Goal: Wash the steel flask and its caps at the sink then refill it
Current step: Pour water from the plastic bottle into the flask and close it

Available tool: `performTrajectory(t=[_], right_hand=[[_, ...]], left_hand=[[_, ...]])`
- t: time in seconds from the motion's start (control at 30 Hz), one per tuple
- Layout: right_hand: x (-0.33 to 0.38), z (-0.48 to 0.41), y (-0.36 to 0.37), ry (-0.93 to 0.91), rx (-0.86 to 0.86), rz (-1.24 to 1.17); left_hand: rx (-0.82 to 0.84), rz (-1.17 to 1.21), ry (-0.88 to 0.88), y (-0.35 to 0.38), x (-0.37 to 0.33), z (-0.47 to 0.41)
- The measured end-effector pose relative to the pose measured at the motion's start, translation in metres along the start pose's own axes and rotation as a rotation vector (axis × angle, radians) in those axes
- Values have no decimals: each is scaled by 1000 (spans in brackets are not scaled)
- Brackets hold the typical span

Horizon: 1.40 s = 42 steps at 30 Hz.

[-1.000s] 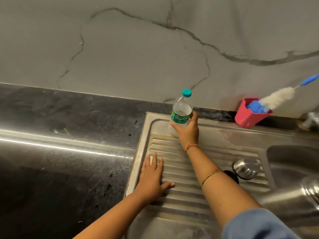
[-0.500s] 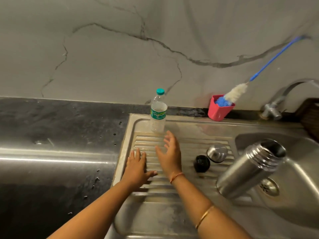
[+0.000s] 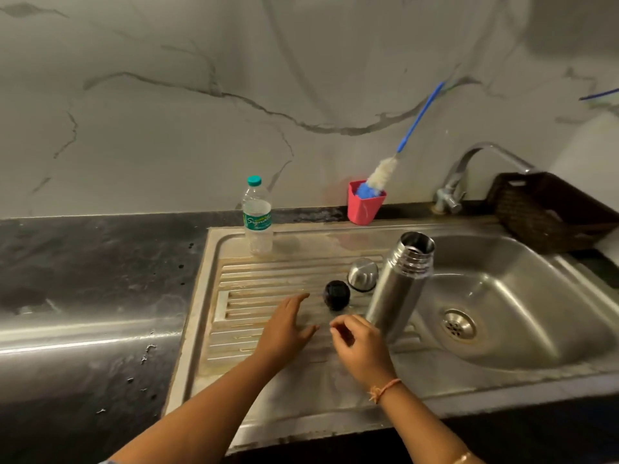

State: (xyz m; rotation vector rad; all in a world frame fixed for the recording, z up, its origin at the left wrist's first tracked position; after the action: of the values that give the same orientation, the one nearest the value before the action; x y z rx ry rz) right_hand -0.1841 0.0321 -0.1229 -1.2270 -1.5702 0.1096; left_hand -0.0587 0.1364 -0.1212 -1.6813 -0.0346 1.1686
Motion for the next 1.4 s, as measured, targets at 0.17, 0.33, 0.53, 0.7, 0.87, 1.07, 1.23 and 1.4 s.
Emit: performTrajectory(t=[0.17, 0.33, 0.53, 0.7, 0.87, 1.07, 1.23, 1.4], right_hand=[[-18, 25, -33, 7, -23, 9], [-40, 32, -65, 113, -158, 44], [-52, 19, -90, 190, -224, -44], [-48, 7, -93, 155, -262, -157], [-35, -13, -102, 90, -212, -271], [-17, -39, -118, -16, -109, -338], [-16, -46, -123, 8, -82, -317], [-11, -44, -128, 4, -41, -360]], left_hand=[[17, 46, 19, 14, -32, -31], [86, 20, -78, 30, -39, -55], [-82, 113, -123, 29, -45, -47], [-305, 380, -108, 13, -68, -19], [-372, 571, 34, -26, -117, -9], [-370, 781, 215, -54, -171, 2], [-238, 703, 309, -49, -196, -6], [-173, 590, 241, -35, -196, -16]])
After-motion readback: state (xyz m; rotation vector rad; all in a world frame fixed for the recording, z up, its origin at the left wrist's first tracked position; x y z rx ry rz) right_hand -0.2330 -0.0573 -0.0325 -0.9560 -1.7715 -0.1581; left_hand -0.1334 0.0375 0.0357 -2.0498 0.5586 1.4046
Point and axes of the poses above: each hand's wrist, its own z-axis away from the middle knuckle, its own y-axis out of the palm, x = y × z, the point moved 1 cm from there along -z, towards the middle knuckle, and after that the axes turned 4 degrees about -y, right-handed, at the moved point
